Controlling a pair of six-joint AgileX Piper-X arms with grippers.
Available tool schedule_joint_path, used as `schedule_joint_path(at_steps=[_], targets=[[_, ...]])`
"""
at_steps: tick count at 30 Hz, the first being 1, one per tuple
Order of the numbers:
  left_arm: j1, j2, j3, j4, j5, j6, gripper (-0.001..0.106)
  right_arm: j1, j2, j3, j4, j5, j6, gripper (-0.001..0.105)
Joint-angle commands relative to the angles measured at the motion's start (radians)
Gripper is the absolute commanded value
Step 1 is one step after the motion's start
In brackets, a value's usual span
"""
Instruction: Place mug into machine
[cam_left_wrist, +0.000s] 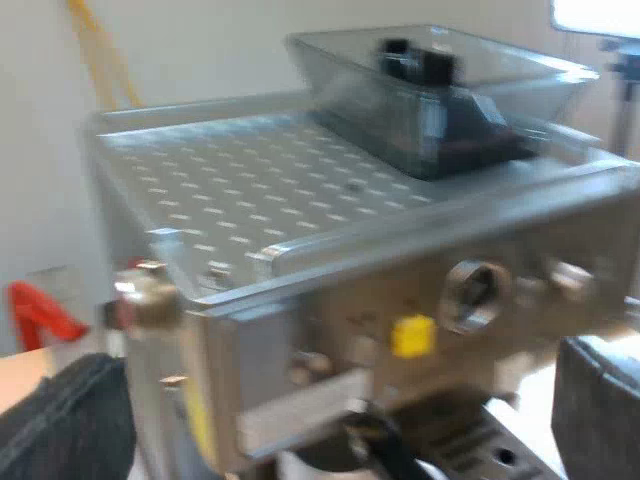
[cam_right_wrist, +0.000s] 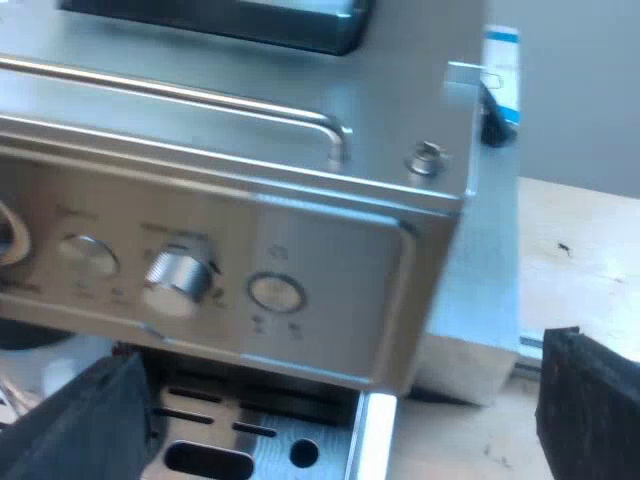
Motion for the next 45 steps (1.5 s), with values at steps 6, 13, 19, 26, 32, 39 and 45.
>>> schedule_joint_path(at_steps=[6, 13, 19, 26, 32, 39, 45], targets=[[0.394, 0.167, -0.045, -0.012, 0.176, -0.009, 0.085, -0.57, -0.177, -0.01, 0.166, -0.332, -0.011, 0.079], [0.436, 0.135, -0.045, -0.004, 0.173, 0.007, 0.085, -0.864, -0.23, -0.01, 0.24, -0.377, -0.111, 0.079], [0.436, 0.046, -0.045, 0.051, 0.056, 0.007, 0.085, -0.931, -0.322, -0.01, 0.291, -0.424, -0.211, 0.079], [0.436, -0.131, -0.045, 0.196, 0.007, 0.007, 0.085, -0.931, -0.508, -0.01, 0.369, -0.423, -0.212, 0.079], [0.436, -0.294, -0.045, 0.302, 0.007, 0.017, 0.085, -0.931, -0.686, 0.042, 0.371, -0.423, -0.212, 0.079], [0.436, -0.437, -0.045, 0.395, 0.007, 0.063, 0.085, -0.931, -0.883, 0.155, 0.393, -0.42, -0.21, 0.079], [0.436, -0.466, -0.044, 0.5, -0.01, 0.103, 0.085, -0.931, -1.01, 0.227, 0.44, -0.398, -0.204, 0.079]])
